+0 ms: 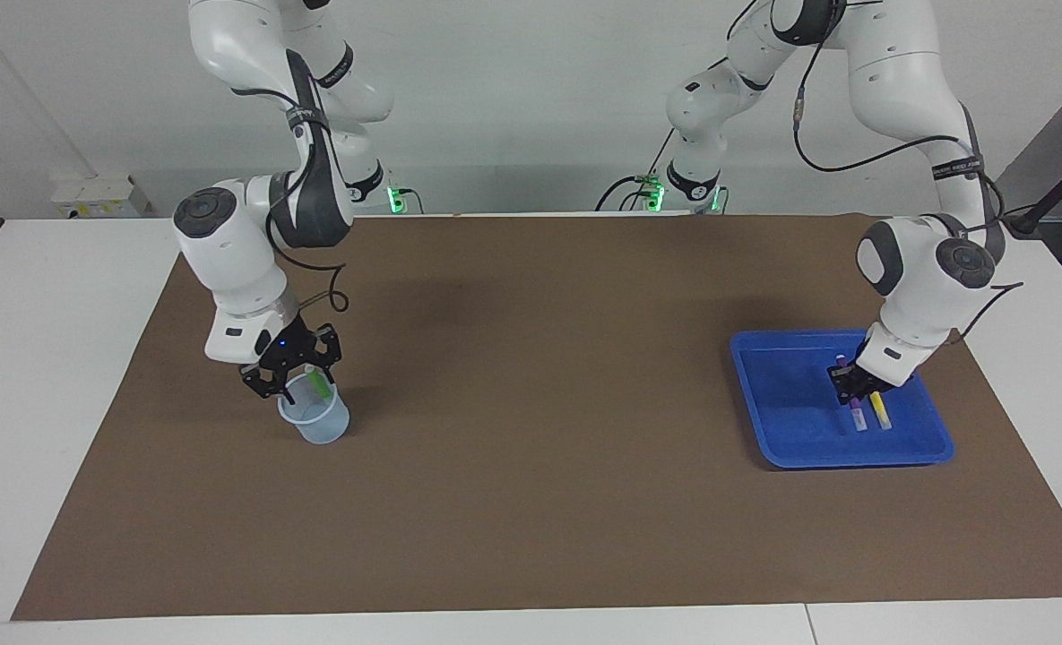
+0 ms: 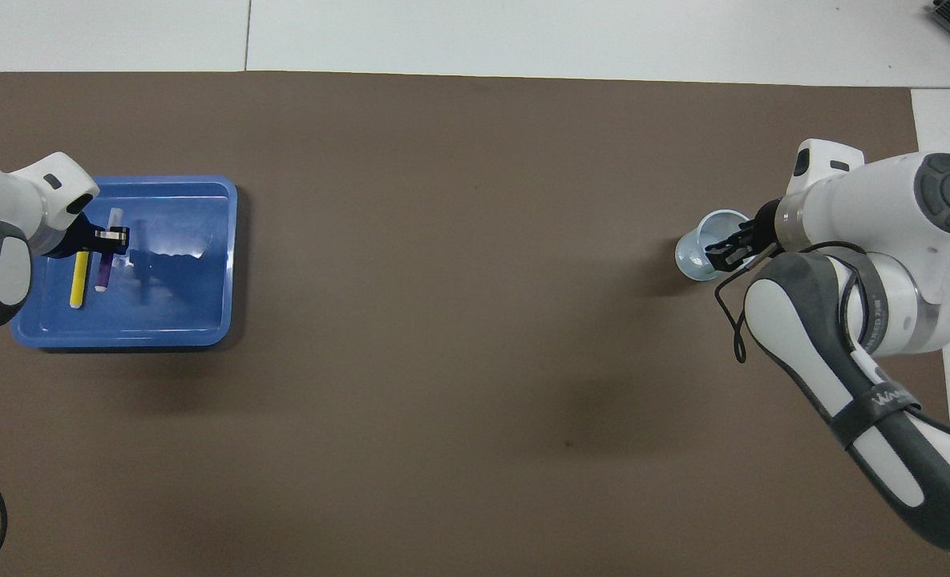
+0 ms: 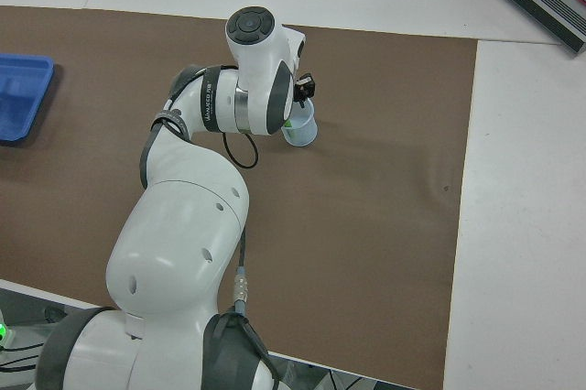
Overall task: Right arm passes pens to left for tray arrangement
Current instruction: 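Open the left gripper to set the purple pen in the tray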
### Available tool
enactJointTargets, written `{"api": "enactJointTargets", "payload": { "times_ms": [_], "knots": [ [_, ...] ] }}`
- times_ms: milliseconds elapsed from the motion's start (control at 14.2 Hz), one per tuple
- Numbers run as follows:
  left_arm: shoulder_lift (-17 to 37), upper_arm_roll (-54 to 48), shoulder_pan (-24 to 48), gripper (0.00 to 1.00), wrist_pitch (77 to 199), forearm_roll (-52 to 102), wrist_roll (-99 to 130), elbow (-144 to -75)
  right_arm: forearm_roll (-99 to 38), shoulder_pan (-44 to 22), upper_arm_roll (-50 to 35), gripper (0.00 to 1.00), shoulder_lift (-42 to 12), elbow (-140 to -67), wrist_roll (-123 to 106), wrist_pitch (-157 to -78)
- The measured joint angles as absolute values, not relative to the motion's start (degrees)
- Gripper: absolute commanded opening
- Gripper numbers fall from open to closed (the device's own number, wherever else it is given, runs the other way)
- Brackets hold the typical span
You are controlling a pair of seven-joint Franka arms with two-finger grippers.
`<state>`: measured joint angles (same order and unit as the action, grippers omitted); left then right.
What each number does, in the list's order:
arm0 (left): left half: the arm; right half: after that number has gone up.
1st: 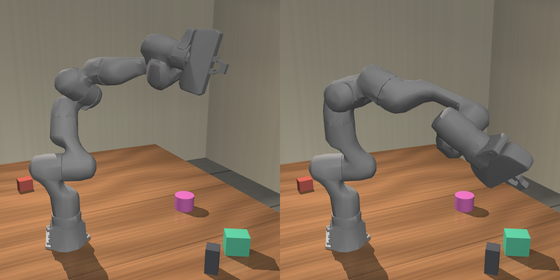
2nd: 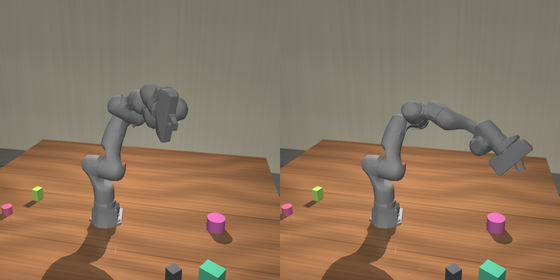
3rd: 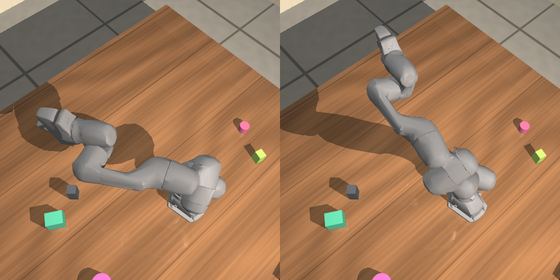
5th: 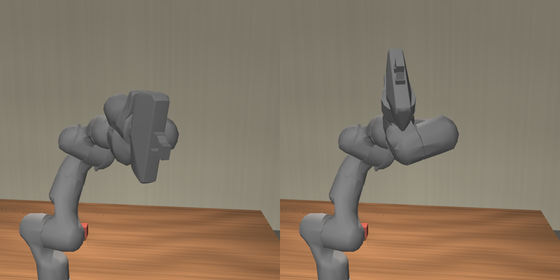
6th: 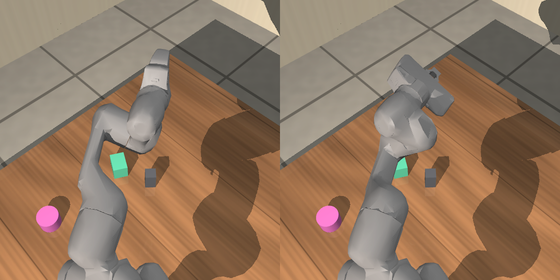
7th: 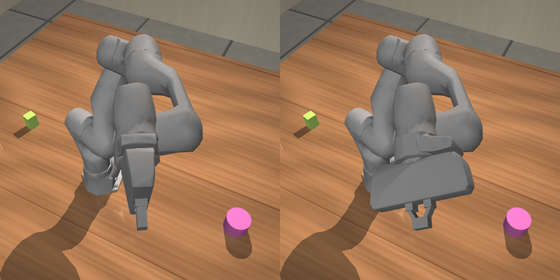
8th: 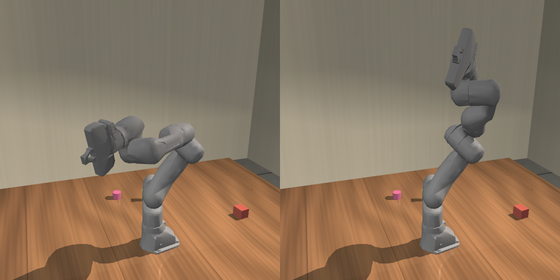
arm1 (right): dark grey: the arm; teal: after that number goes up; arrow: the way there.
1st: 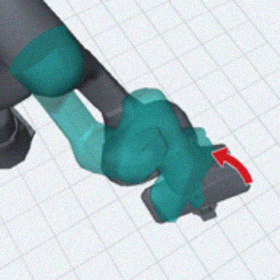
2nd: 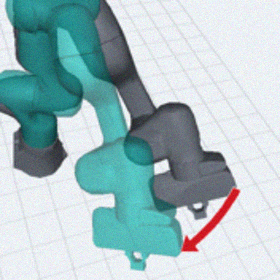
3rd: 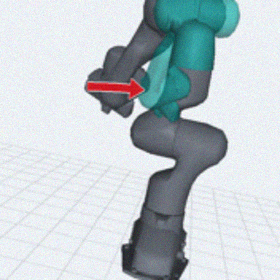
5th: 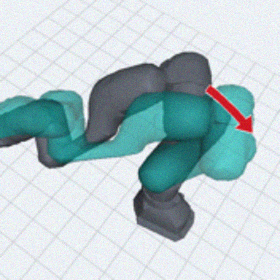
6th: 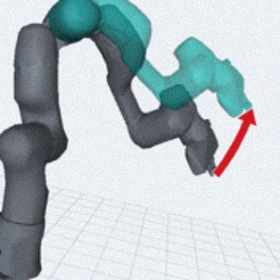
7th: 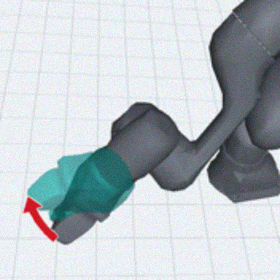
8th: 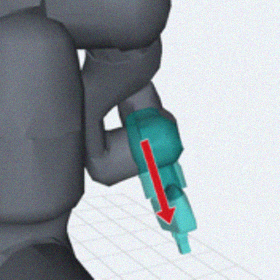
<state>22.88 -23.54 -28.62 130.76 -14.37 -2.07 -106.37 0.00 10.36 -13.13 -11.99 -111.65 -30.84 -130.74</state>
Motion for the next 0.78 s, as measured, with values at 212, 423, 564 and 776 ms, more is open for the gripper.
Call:
{"api": "enactJointTargets", "payload": {
  "times_ms": [212,423,564,776],
  "knots": [
    [23.32,-23.77,-28.75,0.0,131.82,-14.37,-2.39,-107.15,0.0,10.4,-13.23,0.54,-12.0,-111.77,-30.9,-130.75],
    [23.34,-23.73,-28.91,0.0,133.94,-14.37,-2.39,-108.86,0.0,10.41,-13.26,0.54,-12.0,-111.9,-30.9,-130.75],
    [23.34,-23.7,-29.06,0.0,134.33,-14.37,-2.39,-109.22,0.0,10.4,-13.26,0.5,-12.0,-111.99,-30.9,-130.75],
    [23.34,-23.7,-29.09,0.0,134.35,-14.37,-2.39,-109.4,0.0,10.4,-13.29,0.42,-12.0,-112.12,-30.9,-130.71]
  ]
}}
